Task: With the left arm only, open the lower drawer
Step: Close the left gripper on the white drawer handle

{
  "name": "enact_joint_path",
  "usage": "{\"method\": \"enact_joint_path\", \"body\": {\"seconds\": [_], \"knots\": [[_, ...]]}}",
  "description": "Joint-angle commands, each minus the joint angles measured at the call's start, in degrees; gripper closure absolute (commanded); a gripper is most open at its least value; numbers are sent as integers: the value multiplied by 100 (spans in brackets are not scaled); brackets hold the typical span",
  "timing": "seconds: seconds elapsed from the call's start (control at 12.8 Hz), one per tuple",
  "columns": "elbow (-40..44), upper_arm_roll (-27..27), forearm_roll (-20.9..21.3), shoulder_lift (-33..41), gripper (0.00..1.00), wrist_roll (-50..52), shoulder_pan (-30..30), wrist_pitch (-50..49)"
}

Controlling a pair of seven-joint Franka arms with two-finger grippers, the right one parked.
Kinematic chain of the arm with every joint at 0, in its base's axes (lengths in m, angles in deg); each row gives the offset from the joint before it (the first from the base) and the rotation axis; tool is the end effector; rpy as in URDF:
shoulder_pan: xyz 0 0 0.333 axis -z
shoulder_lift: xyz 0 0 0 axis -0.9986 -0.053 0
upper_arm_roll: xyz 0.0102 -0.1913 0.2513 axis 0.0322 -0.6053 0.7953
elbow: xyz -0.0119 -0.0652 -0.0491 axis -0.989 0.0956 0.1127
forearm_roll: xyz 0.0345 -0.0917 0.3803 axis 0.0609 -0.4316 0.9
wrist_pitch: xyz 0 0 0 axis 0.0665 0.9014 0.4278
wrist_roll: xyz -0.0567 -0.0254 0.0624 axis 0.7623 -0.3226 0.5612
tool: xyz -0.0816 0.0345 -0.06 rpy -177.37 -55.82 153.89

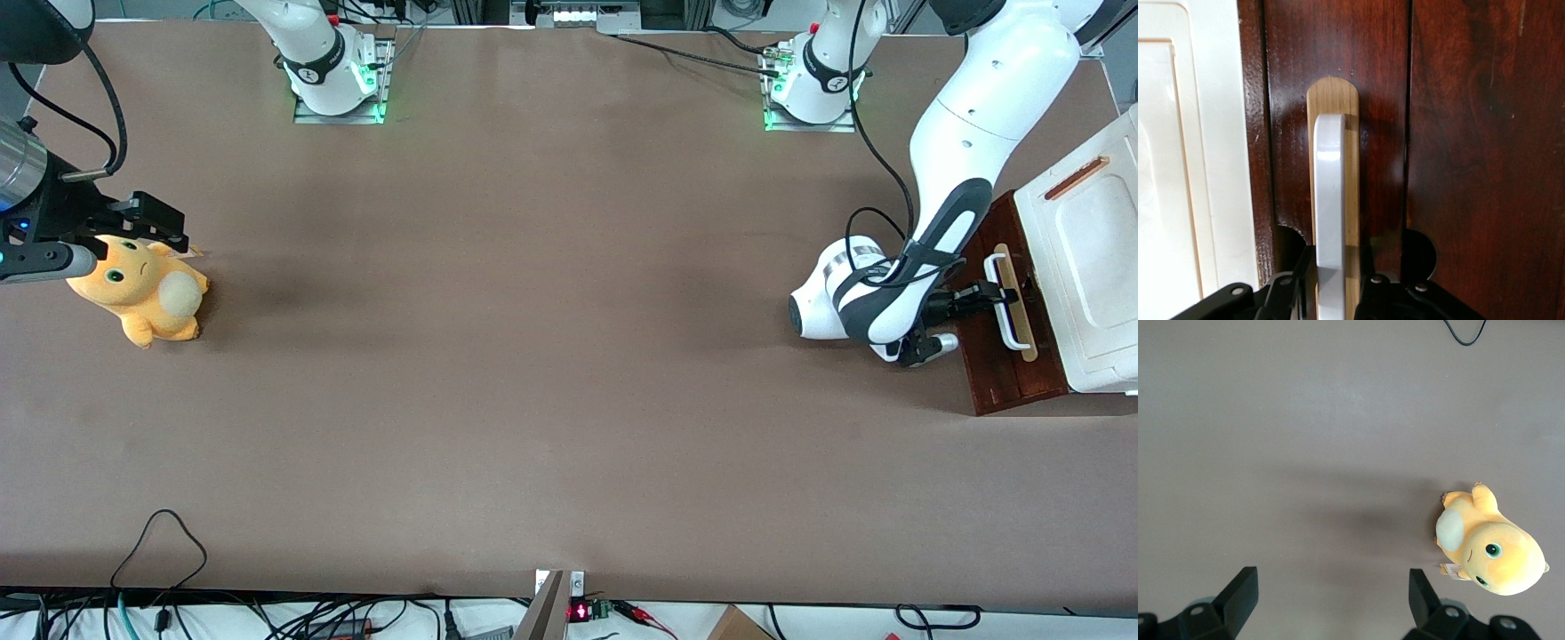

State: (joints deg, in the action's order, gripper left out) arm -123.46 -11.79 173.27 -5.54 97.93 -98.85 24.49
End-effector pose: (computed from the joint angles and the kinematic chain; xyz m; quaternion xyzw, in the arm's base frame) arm 0.5418 0.0365 0.1440 -0.7005 -0.0429 0.0330 0.7116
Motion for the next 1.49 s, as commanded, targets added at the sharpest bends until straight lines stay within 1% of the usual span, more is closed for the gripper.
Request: {"method": "enact_joint_path", "body": {"seconds": [0.0, 0.16, 0.24, 0.39, 0.55, 0.71, 1.02, 1.25, 1.41], "knots": [[-9, -96, 148, -13, 76, 46, -94, -67], [-9, -96, 148, -13, 84, 46, -94, -67], [-9, -96, 148, -13, 85, 46, -94, -67], [-18, -96, 157, -13, 86, 46, -94, -76], [-27, -96, 253, -13, 85, 46, -102, -67], [-27, -113, 253, -4, 91, 37, -111, -67], [-18, -438, 262, -4, 97, -7, -24, -93], [-1, -701, 254, -30, 98, -16, 230, -251], [8, -930, 253, -30, 98, -25, 293, -269]]}}
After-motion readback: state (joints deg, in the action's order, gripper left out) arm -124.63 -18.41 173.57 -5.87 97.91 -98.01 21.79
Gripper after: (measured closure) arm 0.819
